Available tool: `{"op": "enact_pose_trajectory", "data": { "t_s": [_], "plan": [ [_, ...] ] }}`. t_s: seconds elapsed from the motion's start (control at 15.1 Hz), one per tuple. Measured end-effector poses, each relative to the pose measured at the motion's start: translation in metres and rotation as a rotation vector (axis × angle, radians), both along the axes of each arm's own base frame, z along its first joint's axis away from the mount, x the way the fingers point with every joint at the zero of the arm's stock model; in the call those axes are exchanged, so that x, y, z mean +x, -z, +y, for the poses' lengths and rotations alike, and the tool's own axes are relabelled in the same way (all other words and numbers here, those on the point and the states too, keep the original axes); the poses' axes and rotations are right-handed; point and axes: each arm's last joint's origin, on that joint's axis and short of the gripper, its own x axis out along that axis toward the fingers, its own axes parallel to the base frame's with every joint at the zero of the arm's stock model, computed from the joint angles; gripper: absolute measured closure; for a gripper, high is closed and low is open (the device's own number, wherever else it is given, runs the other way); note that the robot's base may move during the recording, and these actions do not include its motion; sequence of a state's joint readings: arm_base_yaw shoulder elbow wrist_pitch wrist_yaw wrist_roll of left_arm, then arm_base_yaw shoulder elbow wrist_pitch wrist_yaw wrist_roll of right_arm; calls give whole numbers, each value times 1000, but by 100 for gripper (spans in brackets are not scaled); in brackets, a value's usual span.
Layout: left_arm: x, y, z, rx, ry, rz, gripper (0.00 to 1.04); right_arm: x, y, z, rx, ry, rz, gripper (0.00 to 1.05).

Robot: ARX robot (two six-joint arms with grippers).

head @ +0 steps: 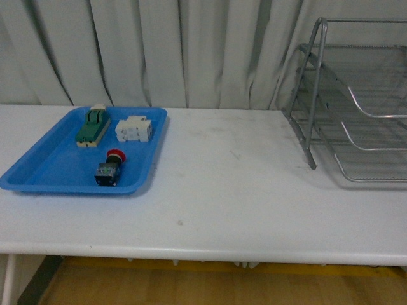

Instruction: Place button on rack with both arms

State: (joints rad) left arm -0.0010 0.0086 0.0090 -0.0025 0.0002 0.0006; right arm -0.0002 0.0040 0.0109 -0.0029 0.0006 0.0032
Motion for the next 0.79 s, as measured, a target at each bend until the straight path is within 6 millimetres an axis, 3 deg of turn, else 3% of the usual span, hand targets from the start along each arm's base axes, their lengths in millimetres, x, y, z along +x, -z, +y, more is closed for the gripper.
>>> {"op": "enact_pose_trajectory", "data": {
  "t_s": [0.79],
  "plan": [
    [0, 0, 0, 0, 0, 0, 7, 0, 0, 0, 0, 0, 0, 6]
  ]
}}
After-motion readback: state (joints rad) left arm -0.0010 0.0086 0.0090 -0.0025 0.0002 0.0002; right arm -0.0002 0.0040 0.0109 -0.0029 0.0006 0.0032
